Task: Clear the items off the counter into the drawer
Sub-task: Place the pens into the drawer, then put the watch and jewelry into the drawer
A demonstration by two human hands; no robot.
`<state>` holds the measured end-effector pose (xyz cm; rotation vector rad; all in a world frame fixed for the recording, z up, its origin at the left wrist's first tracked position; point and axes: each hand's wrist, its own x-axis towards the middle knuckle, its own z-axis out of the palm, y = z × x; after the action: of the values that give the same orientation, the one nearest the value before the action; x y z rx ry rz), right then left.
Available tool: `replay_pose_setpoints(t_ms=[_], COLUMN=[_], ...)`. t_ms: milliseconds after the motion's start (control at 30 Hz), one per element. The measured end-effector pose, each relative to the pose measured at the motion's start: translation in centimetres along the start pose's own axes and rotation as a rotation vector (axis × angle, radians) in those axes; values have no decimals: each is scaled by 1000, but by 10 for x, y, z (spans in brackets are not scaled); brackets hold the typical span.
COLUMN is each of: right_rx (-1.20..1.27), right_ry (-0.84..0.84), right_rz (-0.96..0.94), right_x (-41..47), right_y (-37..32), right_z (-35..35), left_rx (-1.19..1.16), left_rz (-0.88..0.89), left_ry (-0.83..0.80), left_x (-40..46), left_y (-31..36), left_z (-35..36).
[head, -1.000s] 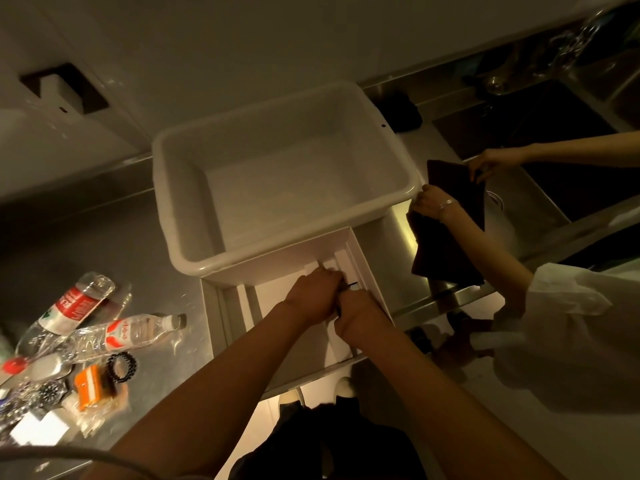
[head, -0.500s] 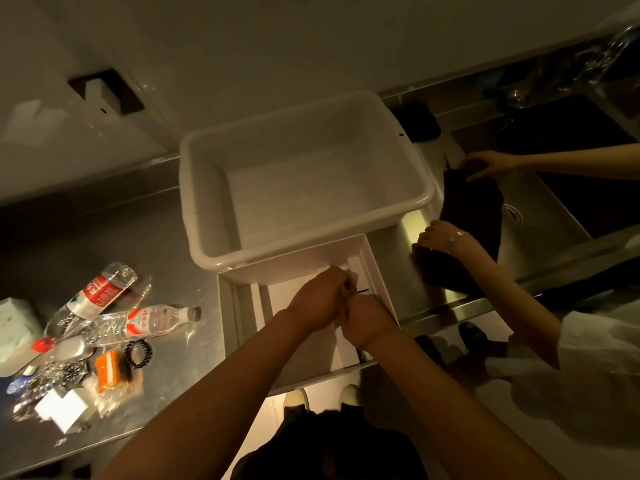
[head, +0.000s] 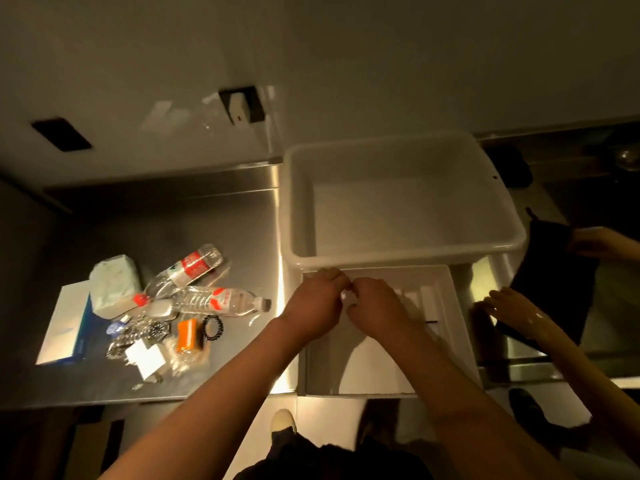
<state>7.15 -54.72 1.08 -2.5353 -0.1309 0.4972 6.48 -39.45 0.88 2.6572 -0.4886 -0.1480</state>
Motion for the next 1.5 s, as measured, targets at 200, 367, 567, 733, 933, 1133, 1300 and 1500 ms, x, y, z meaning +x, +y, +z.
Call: replay_pose_setpoints(t_ms=[200, 367, 567, 733, 933, 1133, 1300, 1500], right_rx=[-43, -47, -27, -60, -37, -184, -246, -287], right_ry=[67, 134, 39, -78, -208, -314, -357, -335], right_rz=[-100, -193, -284, -310, -345, -387, -407, -451], right_x=[13, 14, 25, 37, 51, 65, 78, 84], right_y=[-87, -168, -246, -287, -314, -342, -353, -338], right_z=[22, 51, 111, 166, 220, 263, 290, 307], left_rx=[56, 43, 28, 16, -10, -84, -101, -42], left_rz=[-57, -183, -400, -588, -677, -705, -692, -677], left_ry=[172, 217, 237, 228, 187, 129, 120, 97], left_x=[-45, -101, -178, -232, -269, -285, -287, -283], left_y=[-62, -140, -241, -315, -373, -401, -410, -413], left_z=[-54, -91, -113, -118, -111, -99, -86, -76])
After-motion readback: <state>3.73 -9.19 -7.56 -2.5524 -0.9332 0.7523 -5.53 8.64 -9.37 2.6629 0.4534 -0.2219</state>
